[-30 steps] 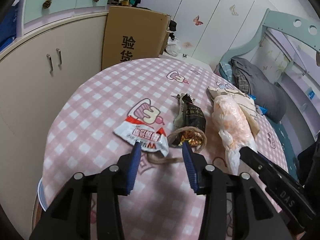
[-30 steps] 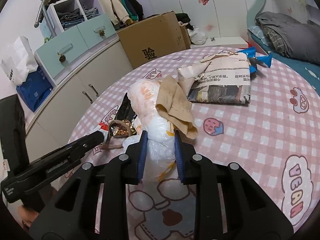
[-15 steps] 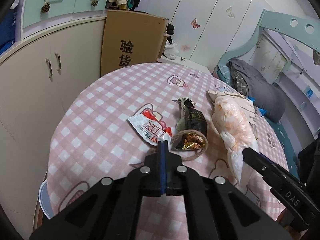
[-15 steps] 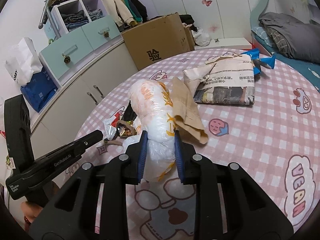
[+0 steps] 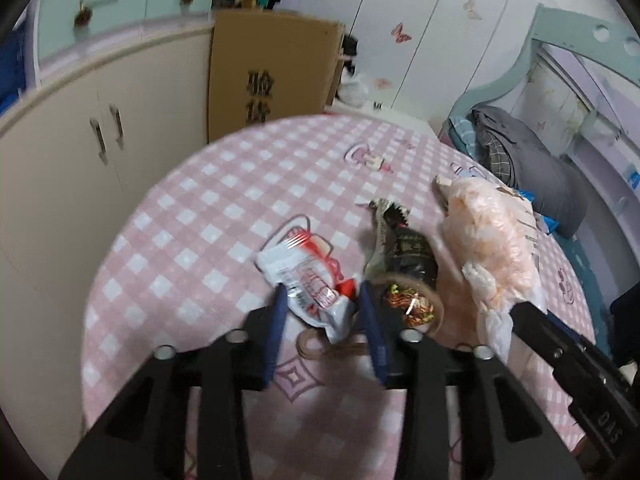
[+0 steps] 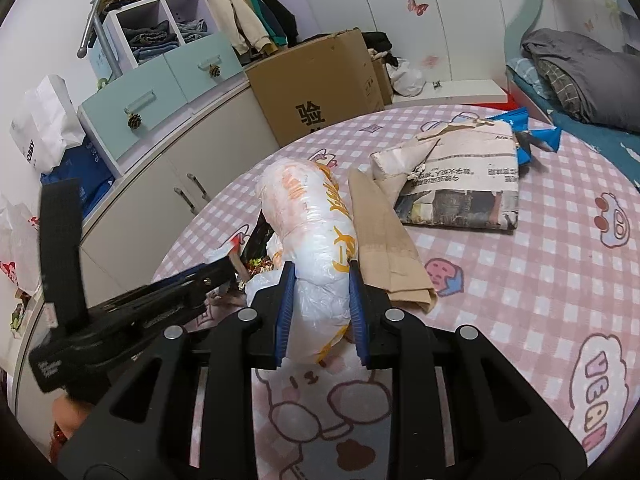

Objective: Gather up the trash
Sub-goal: 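Grasp the white-red wrapper with the left tool while the right carries the plastic bag, then carry the plastic bag and wrapper to the wastebasket and open both tools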

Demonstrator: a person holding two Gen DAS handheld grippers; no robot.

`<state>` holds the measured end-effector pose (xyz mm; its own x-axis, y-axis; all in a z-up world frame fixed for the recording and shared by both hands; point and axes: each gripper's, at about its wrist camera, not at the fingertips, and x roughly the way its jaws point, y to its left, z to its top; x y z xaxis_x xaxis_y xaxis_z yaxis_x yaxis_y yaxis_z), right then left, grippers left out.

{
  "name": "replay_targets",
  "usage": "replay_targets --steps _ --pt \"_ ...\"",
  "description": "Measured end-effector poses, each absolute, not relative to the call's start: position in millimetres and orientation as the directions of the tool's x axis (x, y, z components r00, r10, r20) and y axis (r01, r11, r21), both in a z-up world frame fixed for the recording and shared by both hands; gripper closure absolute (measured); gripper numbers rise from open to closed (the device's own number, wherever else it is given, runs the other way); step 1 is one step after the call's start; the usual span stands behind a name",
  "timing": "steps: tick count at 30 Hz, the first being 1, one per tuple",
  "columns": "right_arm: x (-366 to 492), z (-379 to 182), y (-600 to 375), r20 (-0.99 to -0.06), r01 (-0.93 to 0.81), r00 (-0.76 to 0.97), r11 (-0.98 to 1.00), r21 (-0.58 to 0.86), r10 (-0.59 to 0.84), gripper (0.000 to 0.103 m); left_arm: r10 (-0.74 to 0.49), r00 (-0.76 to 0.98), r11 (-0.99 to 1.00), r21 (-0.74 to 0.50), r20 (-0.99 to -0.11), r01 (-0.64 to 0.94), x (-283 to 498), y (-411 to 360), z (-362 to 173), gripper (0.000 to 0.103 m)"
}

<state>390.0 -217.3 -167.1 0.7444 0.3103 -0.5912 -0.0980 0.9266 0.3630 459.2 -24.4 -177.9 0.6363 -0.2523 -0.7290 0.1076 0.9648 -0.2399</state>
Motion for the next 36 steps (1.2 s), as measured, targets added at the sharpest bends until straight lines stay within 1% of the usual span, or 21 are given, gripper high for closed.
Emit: replay_targets --steps 1,2,5,15,22,30,36 --pt "392 -168 -217 -0.594 -0.1 0.741 0.926 0.363 0.312 0.077 -0.255 0.641 0.964 -0.245 -0.724 0.107 459 -23 -177 0.082" --pt "392 -170 -216 -0.595 -0.101 0.739 0.925 0.367 0.316 0.077 -0.26 0.643 0.963 -0.245 -0.721 0.115 459 -24 -176 0.087" --pt "394 -172 -216 -0.594 -0.101 0.737 0.921 0.375 0.323 0.077 -0.246 0.653 0.966 -0.236 -0.716 0.106 456 -22 -175 0.091" --pt "371 -154 -211 -0.562 -0.116 0.766 0.926 0.358 0.313 0.077 -0.258 0.709 0.954 -0.289 -0.656 0.079 419 0 -152 0.092" --pt "350 -134 -184 -0.543 -0.161 0.771 0.926 0.341 0.333 0.077 -0.238 0.746 0.955 -0.291 -0.622 0.062 379 19 -128 0.092" --pt "324 -118 -132 -0.532 -0.237 0.759 0.92 0.311 0.375 0.077 -0.198 0.783 0.958 -0.287 -0.59 0.025 330 54 -109 0.092" --pt "312 -118 -78 -0.545 -0.315 0.723 0.905 0.286 0.425 0.077 -0.147 0.792 0.95 -0.307 -0.592 -0.053 302 104 -113 0.092"
